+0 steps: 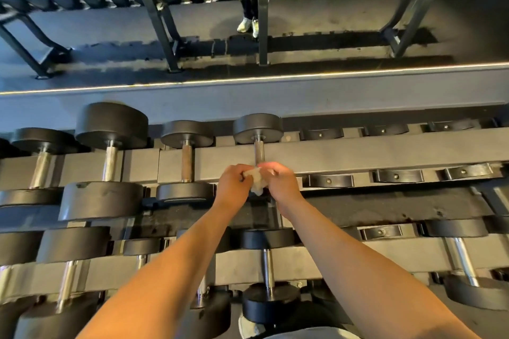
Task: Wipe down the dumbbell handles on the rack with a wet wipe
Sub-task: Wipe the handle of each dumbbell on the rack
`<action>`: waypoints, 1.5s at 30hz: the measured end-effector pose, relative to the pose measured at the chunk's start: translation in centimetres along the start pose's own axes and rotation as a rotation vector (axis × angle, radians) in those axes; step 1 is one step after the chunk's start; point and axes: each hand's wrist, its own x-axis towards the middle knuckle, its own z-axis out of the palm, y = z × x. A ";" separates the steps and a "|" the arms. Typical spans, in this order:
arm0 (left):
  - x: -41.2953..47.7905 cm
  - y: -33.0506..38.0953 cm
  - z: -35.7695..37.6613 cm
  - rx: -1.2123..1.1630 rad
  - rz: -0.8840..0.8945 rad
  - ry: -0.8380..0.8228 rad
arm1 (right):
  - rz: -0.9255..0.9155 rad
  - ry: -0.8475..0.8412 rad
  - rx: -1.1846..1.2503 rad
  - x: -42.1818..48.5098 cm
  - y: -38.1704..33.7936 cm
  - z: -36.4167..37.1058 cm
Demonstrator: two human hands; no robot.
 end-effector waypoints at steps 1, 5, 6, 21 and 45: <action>0.9 -0.1 0.3 -0.014 -0.021 0.030 | -0.004 0.003 -0.027 0.8 0.2 0.0; 3.3 -0.2 0.8 -0.151 -0.108 0.104 | 0.011 0.012 -0.054 3.4 0.8 0.5; 3.9 -0.6 1.1 -0.241 -0.119 0.104 | 0.014 0.015 -0.050 4.0 0.8 0.4; 12.0 0.0 4.1 -0.585 -0.391 0.276 | -0.029 0.156 -0.292 9.9 2.8 1.5; 13.7 -0.2 7.0 -0.435 -0.375 0.195 | -0.075 0.106 -0.341 11.2 3.5 0.5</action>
